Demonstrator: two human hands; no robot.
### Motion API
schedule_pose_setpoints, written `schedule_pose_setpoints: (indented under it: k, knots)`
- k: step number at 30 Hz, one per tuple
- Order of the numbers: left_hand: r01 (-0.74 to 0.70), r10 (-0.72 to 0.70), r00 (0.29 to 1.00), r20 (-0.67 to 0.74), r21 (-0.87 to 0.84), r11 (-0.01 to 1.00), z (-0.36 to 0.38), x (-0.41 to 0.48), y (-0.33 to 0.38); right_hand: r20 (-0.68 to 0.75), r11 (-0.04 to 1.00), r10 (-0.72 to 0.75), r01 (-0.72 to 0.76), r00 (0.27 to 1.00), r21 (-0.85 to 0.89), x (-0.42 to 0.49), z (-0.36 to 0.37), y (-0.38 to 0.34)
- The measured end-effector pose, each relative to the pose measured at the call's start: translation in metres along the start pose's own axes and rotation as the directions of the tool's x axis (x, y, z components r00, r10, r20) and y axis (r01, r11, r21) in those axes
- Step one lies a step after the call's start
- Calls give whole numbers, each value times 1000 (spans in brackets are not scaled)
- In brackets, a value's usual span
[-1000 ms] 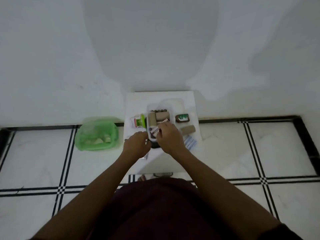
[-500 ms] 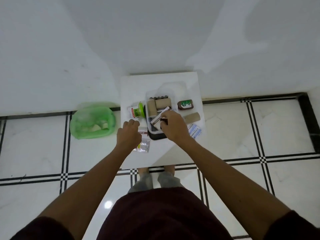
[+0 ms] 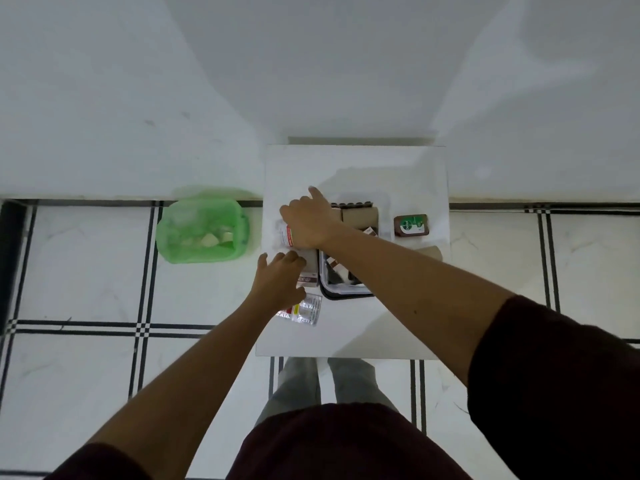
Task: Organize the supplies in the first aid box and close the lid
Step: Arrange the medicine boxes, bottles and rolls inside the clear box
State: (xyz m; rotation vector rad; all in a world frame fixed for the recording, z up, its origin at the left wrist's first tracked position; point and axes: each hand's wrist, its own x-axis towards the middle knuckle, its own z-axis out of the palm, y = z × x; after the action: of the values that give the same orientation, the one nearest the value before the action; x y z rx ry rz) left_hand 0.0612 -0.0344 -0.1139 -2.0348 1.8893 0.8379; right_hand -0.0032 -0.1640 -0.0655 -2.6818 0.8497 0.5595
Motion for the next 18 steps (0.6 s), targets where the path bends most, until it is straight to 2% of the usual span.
schedule_pose_setpoints:
  k: [2, 5, 18]
  knots:
    - [-1, 2, 1000, -27, 6, 1000, 1, 1, -3, 22, 997, -14, 16, 1000, -72, 2, 6, -2]
    - [-11, 12, 998, -63, 14, 1000, 1, 1, -7, 19, 996, -18, 19, 1000, -87, 5, 9, -5]
    - [3, -2, 994, -111, 10, 1000, 0, -3, -2, -115, 999, 16, -10, 993, 53, -2, 7, -1]
